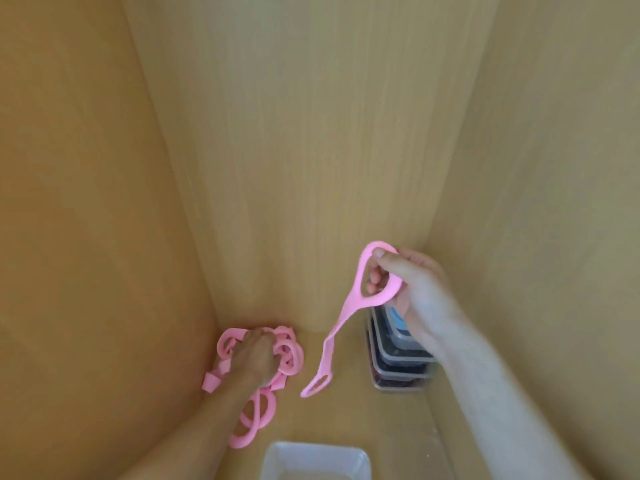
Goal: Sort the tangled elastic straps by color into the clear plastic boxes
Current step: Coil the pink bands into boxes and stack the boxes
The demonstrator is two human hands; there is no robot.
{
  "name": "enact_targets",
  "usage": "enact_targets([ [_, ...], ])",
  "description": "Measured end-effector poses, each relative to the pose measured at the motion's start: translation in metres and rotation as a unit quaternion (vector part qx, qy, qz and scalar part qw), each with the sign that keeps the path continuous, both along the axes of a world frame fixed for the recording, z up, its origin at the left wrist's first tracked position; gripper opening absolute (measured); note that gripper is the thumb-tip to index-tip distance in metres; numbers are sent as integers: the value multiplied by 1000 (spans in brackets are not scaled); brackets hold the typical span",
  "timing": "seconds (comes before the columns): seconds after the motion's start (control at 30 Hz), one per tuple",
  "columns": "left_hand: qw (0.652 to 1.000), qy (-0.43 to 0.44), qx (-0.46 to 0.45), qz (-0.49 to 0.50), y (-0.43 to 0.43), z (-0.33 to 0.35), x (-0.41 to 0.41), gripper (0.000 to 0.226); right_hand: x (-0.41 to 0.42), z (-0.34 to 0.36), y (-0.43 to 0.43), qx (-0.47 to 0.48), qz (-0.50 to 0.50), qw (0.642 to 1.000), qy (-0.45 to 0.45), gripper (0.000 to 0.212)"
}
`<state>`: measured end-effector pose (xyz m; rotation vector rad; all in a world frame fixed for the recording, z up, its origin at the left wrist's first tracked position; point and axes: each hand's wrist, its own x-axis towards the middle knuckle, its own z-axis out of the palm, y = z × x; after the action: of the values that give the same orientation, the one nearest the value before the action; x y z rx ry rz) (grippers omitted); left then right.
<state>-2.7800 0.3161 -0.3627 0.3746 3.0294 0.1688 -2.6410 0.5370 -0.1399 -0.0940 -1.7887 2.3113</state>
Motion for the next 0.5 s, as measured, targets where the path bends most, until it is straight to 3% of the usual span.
enact_targets([
  [0.1, 1000, -8, 7, 12, 5, -1, -2, 18, 1, -3, 2, -15, 14, 1000, 13, 14],
  [0.27, 991, -83, 98, 49, 2, 9, 1, 15, -3, -11, -2, 25, 38, 999, -1, 16],
  [0.4, 927, -113, 341, 106, -3, 47, 0, 19, -15, -24, -8, 72, 30, 997, -22, 22],
  [0.5, 872, -142, 457, 107, -12, 88, 10, 18, -25, -32, -12, 101, 24, 994, -32, 29],
])
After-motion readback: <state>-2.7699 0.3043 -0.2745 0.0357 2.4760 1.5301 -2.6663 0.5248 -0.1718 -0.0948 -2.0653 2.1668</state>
